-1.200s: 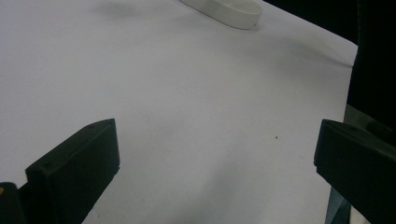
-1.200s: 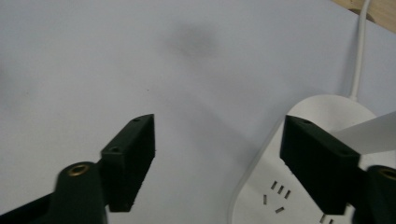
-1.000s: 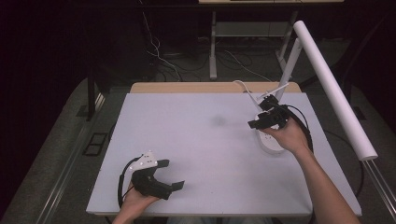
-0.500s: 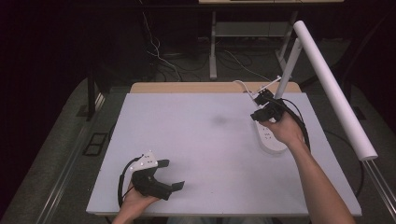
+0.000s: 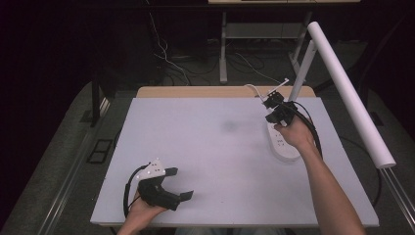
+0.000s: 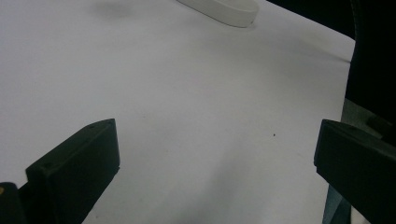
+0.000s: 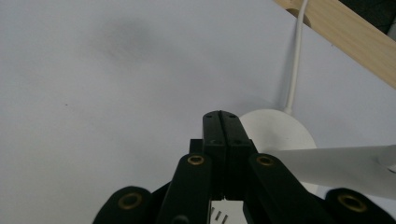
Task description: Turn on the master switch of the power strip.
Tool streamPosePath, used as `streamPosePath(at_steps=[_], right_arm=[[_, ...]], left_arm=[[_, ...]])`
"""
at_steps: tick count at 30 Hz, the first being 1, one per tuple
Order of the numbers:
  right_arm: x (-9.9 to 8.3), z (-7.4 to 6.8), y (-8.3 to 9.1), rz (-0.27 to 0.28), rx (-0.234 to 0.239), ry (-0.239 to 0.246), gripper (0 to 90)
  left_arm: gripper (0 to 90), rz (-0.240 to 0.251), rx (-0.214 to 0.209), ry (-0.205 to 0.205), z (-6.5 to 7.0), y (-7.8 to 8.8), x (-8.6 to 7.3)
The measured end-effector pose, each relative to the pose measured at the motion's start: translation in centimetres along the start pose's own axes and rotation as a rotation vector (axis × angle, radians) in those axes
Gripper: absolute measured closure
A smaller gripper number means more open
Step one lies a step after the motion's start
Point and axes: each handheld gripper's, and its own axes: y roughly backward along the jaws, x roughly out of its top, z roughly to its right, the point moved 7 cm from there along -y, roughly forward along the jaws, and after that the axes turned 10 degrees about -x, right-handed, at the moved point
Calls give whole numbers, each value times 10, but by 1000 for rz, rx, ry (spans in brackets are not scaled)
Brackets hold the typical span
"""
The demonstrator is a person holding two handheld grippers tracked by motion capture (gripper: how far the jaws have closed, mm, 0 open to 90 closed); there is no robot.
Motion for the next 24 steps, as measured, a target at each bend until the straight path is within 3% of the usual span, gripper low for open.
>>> streamPosePath(at_steps=[9,24], right_arm=[[0,3,-16,-29,-40,20,892],[-2,14,-29,-34,-70,-2,892]], left_arm=[[0,7,-4,4,1,0,0],[0,3,0,1,1,0,0]])
